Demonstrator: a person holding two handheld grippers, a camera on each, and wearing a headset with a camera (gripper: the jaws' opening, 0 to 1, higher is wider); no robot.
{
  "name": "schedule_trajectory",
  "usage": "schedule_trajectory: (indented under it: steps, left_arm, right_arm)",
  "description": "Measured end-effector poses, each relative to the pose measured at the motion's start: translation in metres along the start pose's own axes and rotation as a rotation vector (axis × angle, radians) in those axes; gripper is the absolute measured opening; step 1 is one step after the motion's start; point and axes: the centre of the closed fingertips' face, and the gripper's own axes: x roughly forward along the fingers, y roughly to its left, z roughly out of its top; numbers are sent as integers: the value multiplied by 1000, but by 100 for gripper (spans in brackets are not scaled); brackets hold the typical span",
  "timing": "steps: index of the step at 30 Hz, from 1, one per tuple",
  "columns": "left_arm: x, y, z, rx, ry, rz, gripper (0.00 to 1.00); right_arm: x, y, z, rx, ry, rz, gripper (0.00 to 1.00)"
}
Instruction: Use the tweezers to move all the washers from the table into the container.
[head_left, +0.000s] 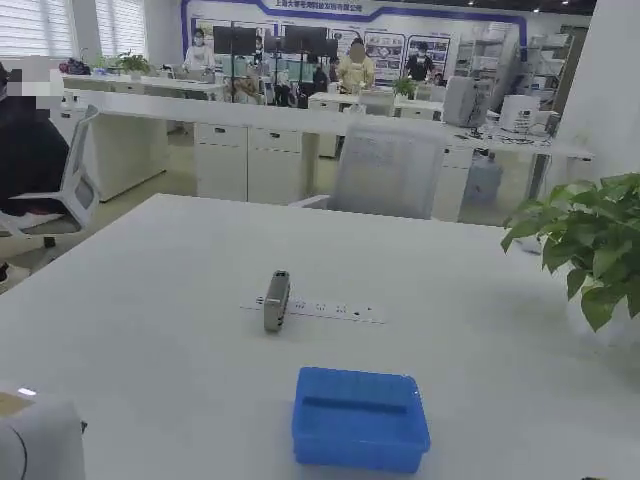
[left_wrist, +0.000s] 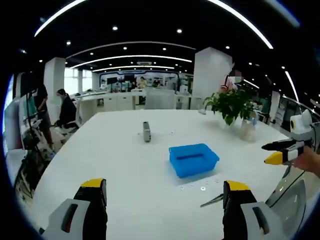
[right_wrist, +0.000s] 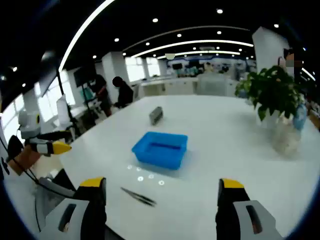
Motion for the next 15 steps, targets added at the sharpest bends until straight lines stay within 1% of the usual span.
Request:
schedule_trajectory:
  steps: [7, 15]
  left_arm:
    - [1, 0, 0, 4, 6, -1, 99]
    - [1, 0, 1, 5, 2, -1, 99]
  right_arm:
    - [-1, -1, 1, 2, -2, -6, 90]
    - [-1, 0, -1, -2, 3, -8, 90]
